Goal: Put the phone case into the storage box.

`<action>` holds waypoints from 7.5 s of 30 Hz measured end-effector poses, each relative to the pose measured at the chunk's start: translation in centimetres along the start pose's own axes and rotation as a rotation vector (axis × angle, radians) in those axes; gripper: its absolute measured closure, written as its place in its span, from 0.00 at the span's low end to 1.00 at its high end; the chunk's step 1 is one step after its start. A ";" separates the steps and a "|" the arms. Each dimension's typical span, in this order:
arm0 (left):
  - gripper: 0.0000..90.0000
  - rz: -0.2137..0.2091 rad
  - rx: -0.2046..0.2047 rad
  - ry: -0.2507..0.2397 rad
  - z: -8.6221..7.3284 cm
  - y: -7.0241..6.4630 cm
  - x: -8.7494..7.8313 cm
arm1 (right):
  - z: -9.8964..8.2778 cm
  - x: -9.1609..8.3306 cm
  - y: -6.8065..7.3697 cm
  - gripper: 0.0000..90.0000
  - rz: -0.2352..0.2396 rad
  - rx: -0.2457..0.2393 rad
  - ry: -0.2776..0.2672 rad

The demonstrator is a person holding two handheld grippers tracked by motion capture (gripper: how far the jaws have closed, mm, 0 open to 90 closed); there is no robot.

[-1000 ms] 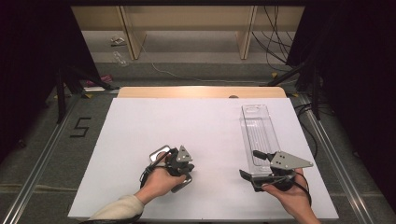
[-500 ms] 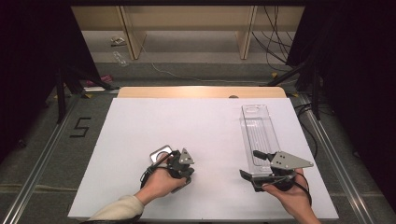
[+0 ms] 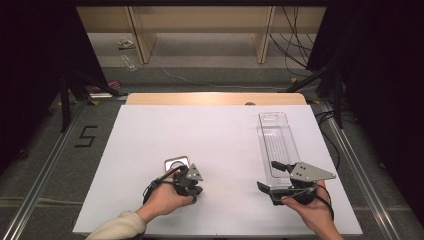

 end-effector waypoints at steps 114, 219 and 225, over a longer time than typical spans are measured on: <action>0.37 0.054 0.564 0.186 -4.6 1.4 -4.3 | -0.2 0.2 0.0 0.19 -0.008 0.004 0.007; 0.94 0.031 0.709 0.299 -5.1 0.0 -3.3 | -0.5 0.9 0.3 0.18 0.023 0.005 0.034; 0.95 0.038 0.727 0.300 -5.0 0.0 -3.3 | -0.5 1.0 0.3 0.18 0.026 0.008 0.037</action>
Point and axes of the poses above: each handheld gripper's, and its own axes: x roughly forward along the jaws, z roughly out of its top, y roughly to its left, the point moved 3 cm from there along x, roughly forward along the jaws, and after that the axes turned 6 degrees about y, right-handed, at the moved point
